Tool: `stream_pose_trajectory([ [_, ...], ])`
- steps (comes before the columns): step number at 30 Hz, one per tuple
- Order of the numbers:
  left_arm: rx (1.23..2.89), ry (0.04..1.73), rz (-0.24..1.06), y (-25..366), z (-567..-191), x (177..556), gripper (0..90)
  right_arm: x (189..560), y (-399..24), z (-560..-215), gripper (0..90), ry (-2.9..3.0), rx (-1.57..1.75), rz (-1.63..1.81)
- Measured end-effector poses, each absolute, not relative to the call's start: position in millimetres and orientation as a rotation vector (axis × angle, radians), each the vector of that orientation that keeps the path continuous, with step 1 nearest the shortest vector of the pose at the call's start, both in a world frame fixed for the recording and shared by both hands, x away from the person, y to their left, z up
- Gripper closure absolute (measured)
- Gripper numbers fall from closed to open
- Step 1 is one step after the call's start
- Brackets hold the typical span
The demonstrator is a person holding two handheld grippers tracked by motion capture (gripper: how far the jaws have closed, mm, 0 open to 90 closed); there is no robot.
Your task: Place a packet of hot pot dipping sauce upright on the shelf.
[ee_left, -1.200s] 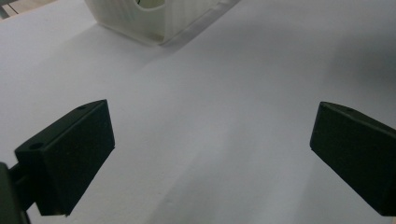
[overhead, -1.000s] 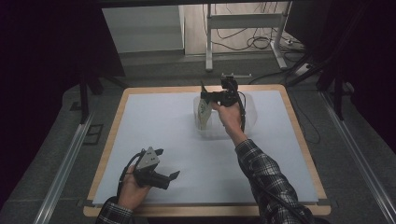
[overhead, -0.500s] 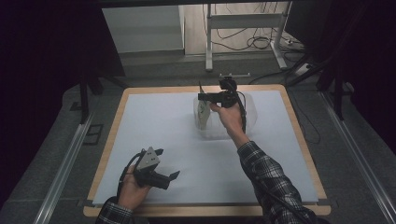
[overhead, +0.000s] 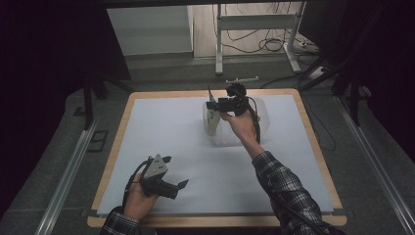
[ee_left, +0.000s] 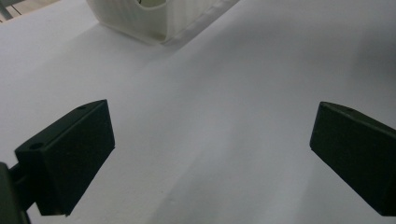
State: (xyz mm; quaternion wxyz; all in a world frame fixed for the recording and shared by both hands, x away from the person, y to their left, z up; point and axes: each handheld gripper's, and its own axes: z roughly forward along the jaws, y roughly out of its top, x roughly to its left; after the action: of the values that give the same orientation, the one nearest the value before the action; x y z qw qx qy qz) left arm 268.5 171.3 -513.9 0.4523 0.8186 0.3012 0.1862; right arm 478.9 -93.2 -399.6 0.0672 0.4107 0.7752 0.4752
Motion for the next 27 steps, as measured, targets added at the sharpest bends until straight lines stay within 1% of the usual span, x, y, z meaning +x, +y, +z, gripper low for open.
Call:
stream_pose_trajectory([
  [6, 2.024, 0.743, 0.460, 171, -514, 269, 0.0, 472, -94, -398, 34.1, 2.357, 1.172, 1.393],
  [21, 2.027, 0.741, 0.465, 171, -514, 268, 0.0, 456, -96, -398, 28.1, 2.376, 1.062, 1.335],
  [27, 2.029, 0.741, 0.466, 171, -514, 268, 0.0, 453, -98, -399, 22.8, 2.396, 1.035, 1.312],
])
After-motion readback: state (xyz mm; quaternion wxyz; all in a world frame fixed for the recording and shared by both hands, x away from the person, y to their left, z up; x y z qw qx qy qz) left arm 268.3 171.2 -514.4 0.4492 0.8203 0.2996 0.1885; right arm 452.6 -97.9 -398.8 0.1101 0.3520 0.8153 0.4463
